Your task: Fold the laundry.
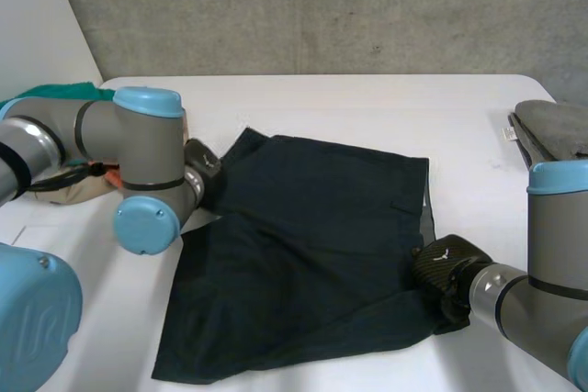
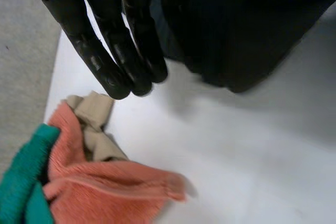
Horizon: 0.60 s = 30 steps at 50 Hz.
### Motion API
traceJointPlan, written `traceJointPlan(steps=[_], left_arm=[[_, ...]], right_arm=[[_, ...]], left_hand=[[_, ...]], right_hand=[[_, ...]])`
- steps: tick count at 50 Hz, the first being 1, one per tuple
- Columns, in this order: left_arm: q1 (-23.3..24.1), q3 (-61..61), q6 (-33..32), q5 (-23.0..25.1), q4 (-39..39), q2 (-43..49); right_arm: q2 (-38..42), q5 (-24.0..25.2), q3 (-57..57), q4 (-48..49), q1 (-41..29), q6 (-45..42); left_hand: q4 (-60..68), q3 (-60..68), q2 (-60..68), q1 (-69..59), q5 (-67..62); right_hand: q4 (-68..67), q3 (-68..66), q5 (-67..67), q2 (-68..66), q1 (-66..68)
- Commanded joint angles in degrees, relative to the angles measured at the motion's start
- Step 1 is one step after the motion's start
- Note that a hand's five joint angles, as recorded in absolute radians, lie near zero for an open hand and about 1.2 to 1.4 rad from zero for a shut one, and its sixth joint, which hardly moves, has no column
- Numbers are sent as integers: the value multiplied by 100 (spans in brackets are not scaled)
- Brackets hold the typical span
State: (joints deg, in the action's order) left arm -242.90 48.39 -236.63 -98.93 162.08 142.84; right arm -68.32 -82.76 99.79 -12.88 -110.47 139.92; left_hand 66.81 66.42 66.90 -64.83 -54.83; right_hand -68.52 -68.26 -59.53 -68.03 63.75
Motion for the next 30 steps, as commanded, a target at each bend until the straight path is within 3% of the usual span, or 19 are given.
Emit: traceJointPlan(steps=[1, 8, 14, 24, 30], left_arm=[[59, 13, 1143, 252, -334, -545], [-143, 328, 2120, 102, -510, -1503], [-345, 1566, 2859, 532, -607, -2672], [-276, 4412, 3115, 1270, -651, -4490], [23, 5250, 3141, 1280, -503, -4695]], right_arm=[[-102, -83, -109, -83, -176, 52], [-304, -92, -144, -22, -247, 254], [-375, -83, -276, 110, -238, 720], [-234, -153, -636, 347, -1, 2257], [-243, -390, -672, 400, 113, 2575]], left_hand=[[-4601, -4562, -4610, 4403, 4404], [-4802, -4763, -4811, 4604, 4604], [-4668, -4629, -4676, 4469, 4470], [-3357, -3319, -3366, 3159, 3160], [-4042, -4003, -4050, 3843, 3844]], right_hand=[[-1148, -1174, -1047, -1197, 1625], [-1148, -1174, -1047, -1197, 1625], [-1148, -1174, -1047, -1197, 1625], [-1148, -1174, -1047, -1197, 1625], [-1148, -1174, -1047, -1197, 1625]])
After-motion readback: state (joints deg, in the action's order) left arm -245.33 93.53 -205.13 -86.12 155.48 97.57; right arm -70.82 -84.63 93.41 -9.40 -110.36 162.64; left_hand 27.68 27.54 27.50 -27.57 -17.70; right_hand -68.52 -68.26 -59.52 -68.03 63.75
